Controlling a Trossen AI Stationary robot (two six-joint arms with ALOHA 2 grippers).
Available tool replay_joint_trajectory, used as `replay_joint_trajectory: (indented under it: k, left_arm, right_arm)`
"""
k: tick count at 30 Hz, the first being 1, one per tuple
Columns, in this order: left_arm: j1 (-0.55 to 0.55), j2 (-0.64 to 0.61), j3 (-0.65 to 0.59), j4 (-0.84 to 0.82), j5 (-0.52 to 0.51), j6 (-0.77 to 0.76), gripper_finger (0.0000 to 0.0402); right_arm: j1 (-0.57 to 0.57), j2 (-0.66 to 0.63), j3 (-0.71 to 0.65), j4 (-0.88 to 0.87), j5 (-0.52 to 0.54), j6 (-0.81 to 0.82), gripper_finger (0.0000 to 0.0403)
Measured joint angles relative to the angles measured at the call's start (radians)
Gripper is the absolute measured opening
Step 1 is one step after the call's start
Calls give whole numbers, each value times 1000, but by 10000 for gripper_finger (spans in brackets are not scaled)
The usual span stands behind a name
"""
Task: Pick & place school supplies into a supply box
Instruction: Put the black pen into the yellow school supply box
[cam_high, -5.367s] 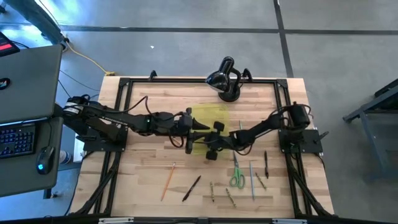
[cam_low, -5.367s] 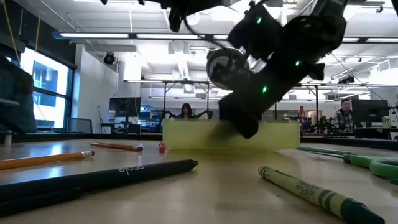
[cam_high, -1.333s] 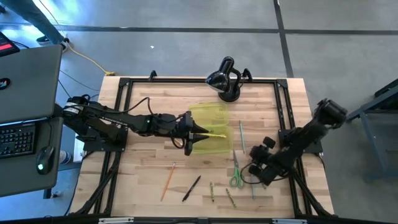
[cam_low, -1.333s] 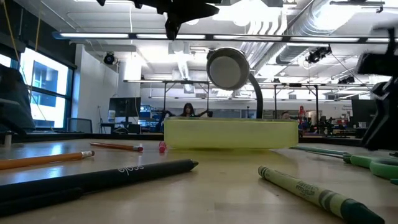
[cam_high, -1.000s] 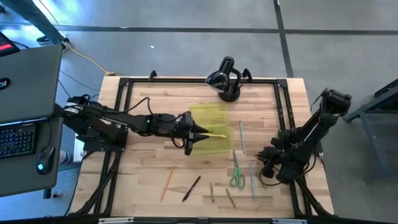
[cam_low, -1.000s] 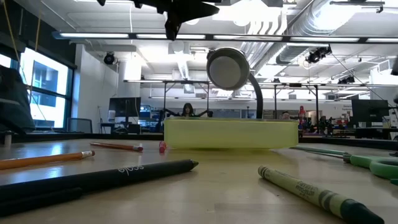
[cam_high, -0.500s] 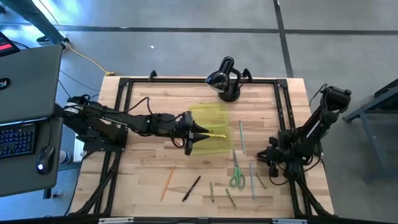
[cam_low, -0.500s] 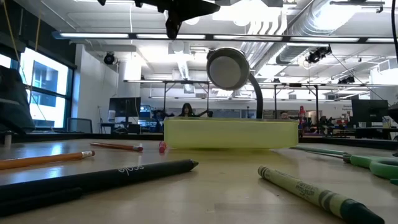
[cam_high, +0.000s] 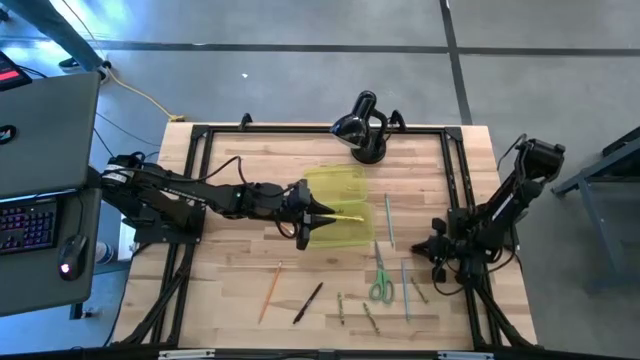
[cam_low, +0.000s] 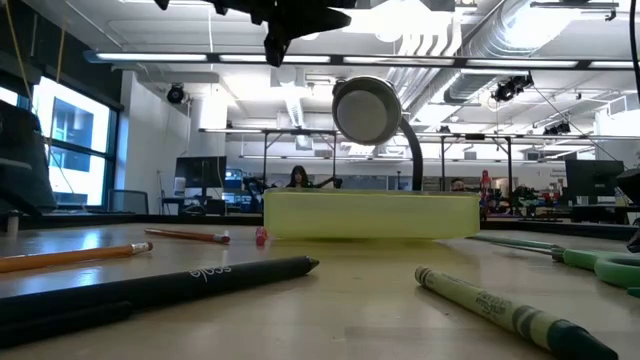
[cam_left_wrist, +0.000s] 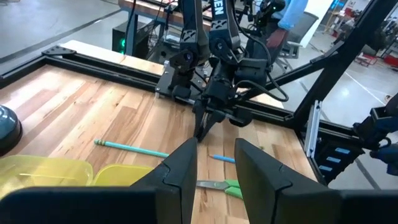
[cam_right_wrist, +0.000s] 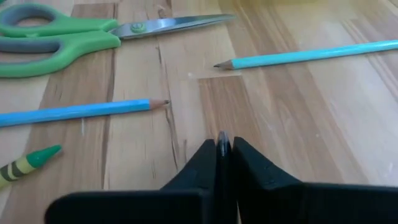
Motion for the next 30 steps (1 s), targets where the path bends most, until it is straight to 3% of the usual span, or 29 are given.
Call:
replay_joint_trajectory:
  k: [6,9,13,19,26,30]
  left_arm:
    - [0,0,0,-1,0,0,140]
    - [0,0,0,0,0,0,140]
    - [0,0,0,9,-62,0,140]
    - [0,0,0,12,-119,0,140]
    - [0,-10,0,106,-170,101,140]
    - [-1,-77,1,104,-199,158,140]
  right_arm:
    - [-17,5,-4,133,63,-33,23]
    - [-59,3,-1,284,86,-95,14]
    - [-136,2,54,445,141,-351,10]
    - [-316,2,254,454,235,-747,17]
    - [-577,46,487,451,-15,-1041,16]
    - [-717,142,535,452,-204,-1101,16]
